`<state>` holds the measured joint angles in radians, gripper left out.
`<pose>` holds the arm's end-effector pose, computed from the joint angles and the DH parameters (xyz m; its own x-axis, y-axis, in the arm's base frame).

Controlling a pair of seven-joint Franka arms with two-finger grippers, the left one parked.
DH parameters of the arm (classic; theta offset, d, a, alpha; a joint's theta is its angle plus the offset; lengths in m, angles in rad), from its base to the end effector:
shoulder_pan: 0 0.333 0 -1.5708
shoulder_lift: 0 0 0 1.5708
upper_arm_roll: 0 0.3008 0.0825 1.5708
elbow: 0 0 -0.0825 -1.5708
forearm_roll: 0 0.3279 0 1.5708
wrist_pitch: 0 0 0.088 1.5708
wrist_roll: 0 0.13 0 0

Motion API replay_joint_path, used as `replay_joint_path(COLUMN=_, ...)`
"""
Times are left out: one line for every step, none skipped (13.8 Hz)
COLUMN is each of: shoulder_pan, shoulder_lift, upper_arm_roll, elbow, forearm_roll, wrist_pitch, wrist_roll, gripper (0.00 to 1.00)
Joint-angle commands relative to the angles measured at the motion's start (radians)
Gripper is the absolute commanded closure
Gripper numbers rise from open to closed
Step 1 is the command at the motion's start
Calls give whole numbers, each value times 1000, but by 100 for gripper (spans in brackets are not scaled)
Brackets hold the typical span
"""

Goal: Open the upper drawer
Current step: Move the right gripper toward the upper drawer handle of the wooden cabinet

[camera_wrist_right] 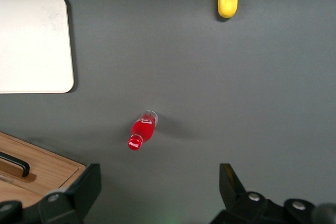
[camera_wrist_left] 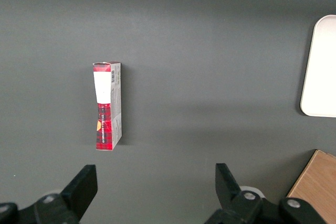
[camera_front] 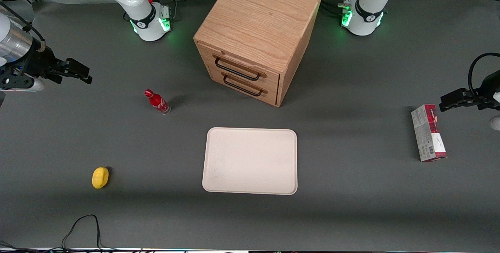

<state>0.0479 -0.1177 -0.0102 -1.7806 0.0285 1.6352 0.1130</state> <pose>0.4646 0.0208 0.5611 0.9966 -0.0769 -0.0309 -0.0777 -0.9966 -0.0263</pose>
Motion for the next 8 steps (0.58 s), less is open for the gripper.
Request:
replay_joint_path(shoulder_pan=10, shoulder_lift=-7, upper_arm_roll=-2, elbow=-8, forearm_roll=-21, wrist_pitch=3, wrist_roll=22, gripper=0)
replay_joint_path(shoulder_pan=10, shoulder_lift=-4, upper_arm_roll=-2, elbow=-7, forearm_roll=-21, wrist_pitch=3, wrist_roll=24, gripper=0)
replay_joint_path(shoulder_pan=12, shoulder_lift=0, upper_arm_roll=-1, elbow=-5, forearm_roll=-21, wrist_pitch=3, wrist_roll=22, gripper=0)
replay_joint_path(shoulder_pan=23, shoulder_lift=21, upper_arm_roll=1, elbow=13, forearm_roll=-19, wrist_pitch=3, wrist_roll=20, gripper=0)
replay_joint_path(shoulder_pan=48, shoulder_lift=50, upper_arm_roll=6, elbow=50, forearm_roll=-18, wrist_pitch=3, wrist_roll=24, gripper=0)
replay_joint_path(shoulder_pan=62, shoulder_lift=85, upper_arm_roll=39, elbow=96, forearm_roll=-16, wrist_pitch=-17, wrist_roll=36, gripper=0)
replay_joint_path(shoulder_pan=55, shoulder_lift=126, upper_arm_roll=100, elbow=148, forearm_roll=-10, wrist_pitch=-50, wrist_roll=33, gripper=0)
replay_joint_path(shoulder_pan=47, shoulder_lift=166, upper_arm_roll=161, elbow=197, forearm_roll=-7, wrist_pitch=-87, wrist_roll=24, gripper=0)
